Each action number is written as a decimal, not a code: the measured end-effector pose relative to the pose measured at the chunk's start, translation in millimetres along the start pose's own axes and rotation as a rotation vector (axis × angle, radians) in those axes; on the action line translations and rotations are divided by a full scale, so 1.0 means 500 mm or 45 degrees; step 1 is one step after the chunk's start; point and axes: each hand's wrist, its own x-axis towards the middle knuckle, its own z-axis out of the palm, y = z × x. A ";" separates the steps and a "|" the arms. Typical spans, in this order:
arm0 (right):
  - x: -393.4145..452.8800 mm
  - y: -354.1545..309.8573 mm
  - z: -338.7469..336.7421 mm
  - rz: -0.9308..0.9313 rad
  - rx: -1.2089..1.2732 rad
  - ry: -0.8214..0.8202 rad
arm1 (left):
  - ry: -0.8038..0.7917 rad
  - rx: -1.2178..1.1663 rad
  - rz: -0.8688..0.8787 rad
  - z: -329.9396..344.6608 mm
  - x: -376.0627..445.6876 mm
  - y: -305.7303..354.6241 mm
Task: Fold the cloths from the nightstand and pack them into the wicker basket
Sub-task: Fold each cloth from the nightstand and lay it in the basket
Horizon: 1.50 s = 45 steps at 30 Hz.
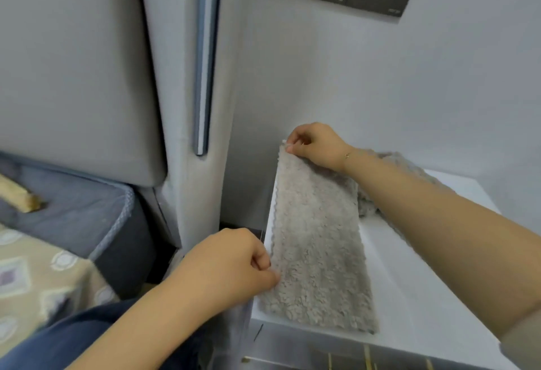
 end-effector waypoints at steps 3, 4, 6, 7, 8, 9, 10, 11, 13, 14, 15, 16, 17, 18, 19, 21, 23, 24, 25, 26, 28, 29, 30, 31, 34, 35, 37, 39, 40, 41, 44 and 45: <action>0.007 0.004 0.034 -0.021 -0.173 -0.048 | -0.007 0.084 -0.049 -0.002 0.003 -0.010; 0.004 0.007 0.038 -0.015 -0.230 -0.054 | -0.026 0.092 -0.061 -0.001 0.004 -0.010; -0.003 0.010 0.040 -0.019 -0.268 -0.020 | -0.059 0.102 -0.080 0.000 0.004 -0.011; -0.009 0.010 0.036 -0.038 -0.266 0.017 | -0.066 0.119 -0.089 0.000 0.003 -0.010; -0.017 0.009 0.031 -0.069 -0.263 0.054 | -0.068 0.142 -0.095 -0.002 0.001 -0.010; -0.028 0.006 0.024 -0.103 -0.255 0.086 | -0.066 0.169 -0.101 -0.003 -0.001 -0.010; -0.041 0.001 0.018 -0.137 -0.237 0.114 | -0.056 0.189 -0.107 -0.005 -0.004 -0.010; -0.059 -0.005 0.010 -0.174 -0.207 0.137 | -0.029 0.206 -0.103 -0.007 -0.008 -0.009; -0.106 -0.018 -0.004 -0.243 -0.127 0.150 | 0.089 0.237 -0.043 -0.010 -0.016 -0.005; -0.133 -0.023 -0.011 -0.275 -0.101 0.137 | 0.164 0.241 0.018 -0.012 -0.019 -0.002; -0.166 -0.024 -0.017 -0.301 -0.100 0.114 | 0.226 0.228 0.098 -0.013 -0.025 0.002; -0.197 -0.023 -0.025 -0.332 -0.122 0.085 | 0.267 0.195 0.192 -0.015 -0.028 0.002; -0.235 -0.018 -0.031 -0.359 -0.161 0.050 | 0.273 0.143 0.293 -0.013 -0.034 0.005; -0.269 -0.013 -0.037 -0.382 -0.199 0.009 | 0.264 0.087 0.405 -0.011 -0.037 0.004; -0.303 -0.006 -0.042 -0.391 -0.229 -0.038 | 0.251 0.049 0.515 -0.008 -0.041 0.001; -0.370 0.008 -0.049 -0.388 -0.257 -0.103 | 0.248 0.062 0.689 0.012 -0.052 -0.002; -0.423 0.018 -0.047 -0.388 -0.259 -0.104 | 0.268 0.146 0.796 0.040 -0.059 -0.006; -0.446 0.021 -0.043 -0.391 -0.247 -0.095 | 0.270 0.190 0.837 0.055 -0.061 -0.004; -0.461 0.022 -0.035 -0.400 -0.224 -0.086 | 0.262 0.226 0.859 0.067 -0.062 -0.007; -0.476 0.021 -0.026 -0.412 -0.190 -0.074 | 0.249 0.269 0.869 0.078 -0.062 -0.011; -0.502 0.019 -0.004 -0.456 -0.137 -0.051 | 0.242 0.386 0.860 0.093 -0.058 -0.021; -0.510 0.018 0.007 -0.487 -0.147 -0.046 | 0.246 0.428 0.832 0.097 -0.055 -0.028; -0.518 0.020 0.018 -0.523 -0.176 -0.036 | 0.244 0.451 0.796 0.100 -0.052 -0.035; -0.524 0.023 0.029 -0.562 -0.215 -0.023 | 0.233 0.446 0.764 0.102 -0.048 -0.042; -0.538 0.043 0.058 -0.644 -0.354 0.021 | 0.161 0.339 0.752 0.112 -0.042 -0.057; -0.543 0.049 0.067 -0.653 -0.393 0.033 | 0.151 0.307 0.758 0.117 -0.041 -0.059; -0.552 0.055 0.082 -0.656 -0.451 0.074 | 0.166 0.270 0.759 0.127 -0.042 -0.059; -0.555 0.050 0.093 -0.636 -0.444 0.133 | 0.211 0.264 0.755 0.132 -0.045 -0.060; -0.556 0.047 0.096 -0.618 -0.410 0.168 | 0.241 0.260 0.760 0.134 -0.047 -0.059; -0.558 0.044 0.100 -0.607 -0.371 0.205 | 0.262 0.251 0.765 0.135 -0.049 -0.057; -0.568 0.038 0.110 -0.628 -0.312 0.282 | 0.314 0.223 0.777 0.135 -0.062 -0.053; -0.572 0.037 0.113 -0.635 -0.295 0.299 | 0.323 0.227 0.787 0.137 -0.065 -0.053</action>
